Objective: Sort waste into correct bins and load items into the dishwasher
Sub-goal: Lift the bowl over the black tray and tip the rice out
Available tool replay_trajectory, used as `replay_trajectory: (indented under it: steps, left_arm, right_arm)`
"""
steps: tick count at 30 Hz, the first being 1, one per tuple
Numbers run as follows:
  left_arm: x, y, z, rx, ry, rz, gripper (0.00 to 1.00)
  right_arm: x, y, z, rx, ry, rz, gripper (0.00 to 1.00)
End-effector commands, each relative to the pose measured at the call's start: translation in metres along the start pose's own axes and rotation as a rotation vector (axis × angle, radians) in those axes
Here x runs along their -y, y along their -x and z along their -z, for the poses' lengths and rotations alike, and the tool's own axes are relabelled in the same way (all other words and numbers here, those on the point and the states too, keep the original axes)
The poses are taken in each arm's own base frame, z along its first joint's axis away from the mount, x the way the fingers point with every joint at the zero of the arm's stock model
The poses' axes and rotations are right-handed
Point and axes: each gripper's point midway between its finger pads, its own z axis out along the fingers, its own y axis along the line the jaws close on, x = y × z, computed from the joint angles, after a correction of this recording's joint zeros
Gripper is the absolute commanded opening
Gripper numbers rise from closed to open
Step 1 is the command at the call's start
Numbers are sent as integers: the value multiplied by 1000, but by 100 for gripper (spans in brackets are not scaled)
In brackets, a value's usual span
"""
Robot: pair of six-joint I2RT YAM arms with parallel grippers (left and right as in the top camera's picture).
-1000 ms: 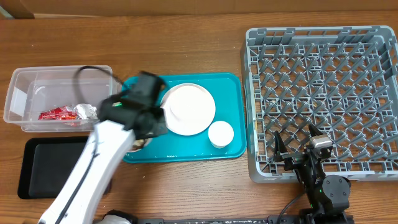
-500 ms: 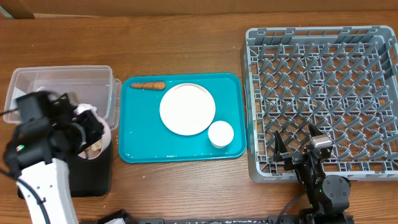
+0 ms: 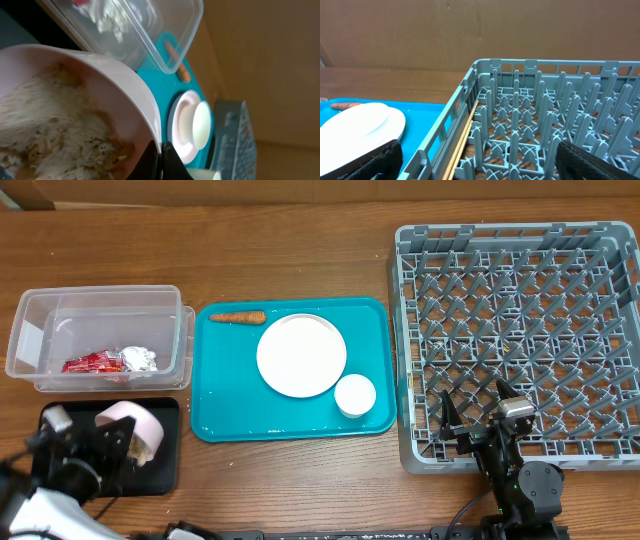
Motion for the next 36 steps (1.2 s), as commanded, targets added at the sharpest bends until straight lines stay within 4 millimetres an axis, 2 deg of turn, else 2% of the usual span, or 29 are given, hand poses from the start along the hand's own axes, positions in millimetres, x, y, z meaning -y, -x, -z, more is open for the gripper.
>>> replay_trajectory:
  steps: [1, 4, 13, 16, 19, 22, 25, 28, 34, 36]
  left_arm:
    - [13, 10, 11, 116, -164, -79, 4]
    - [6, 13, 15, 139, -156, -61, 4]
    - [6, 26, 12, 165, -248, -75, 4]
    - [13, 23, 13, 169, -306, -66, 4]
    - [18, 25, 15, 196, -336, -142, 4]
    - [23, 23, 17, 195, -362, -101, 4]
    - [28, 26, 19, 223, -387, -157, 4]
    - [34, 25, 22, 227, -422, -109, 4]
    - [33, 27, 22, 235, -422, -131, 4]
    - [34, 25, 22, 221, -424, -86, 4]
  right_arm:
    - [-2, 4, 1, 16, 10, 6, 100]
    - [-2, 4, 1, 16, 10, 6, 100]
    - [-2, 4, 1, 16, 10, 6, 100]
    - [-2, 4, 1, 16, 10, 6, 100]
    - [-2, 4, 1, 16, 10, 6, 100]
    - [-2, 4, 1, 16, 10, 6, 100]
    - [-2, 4, 1, 16, 10, 6, 100]
    - [-2, 4, 1, 16, 10, 6, 100]
    - [-2, 4, 1, 16, 10, 6, 100]
    - [-2, 4, 1, 16, 10, 6, 100]
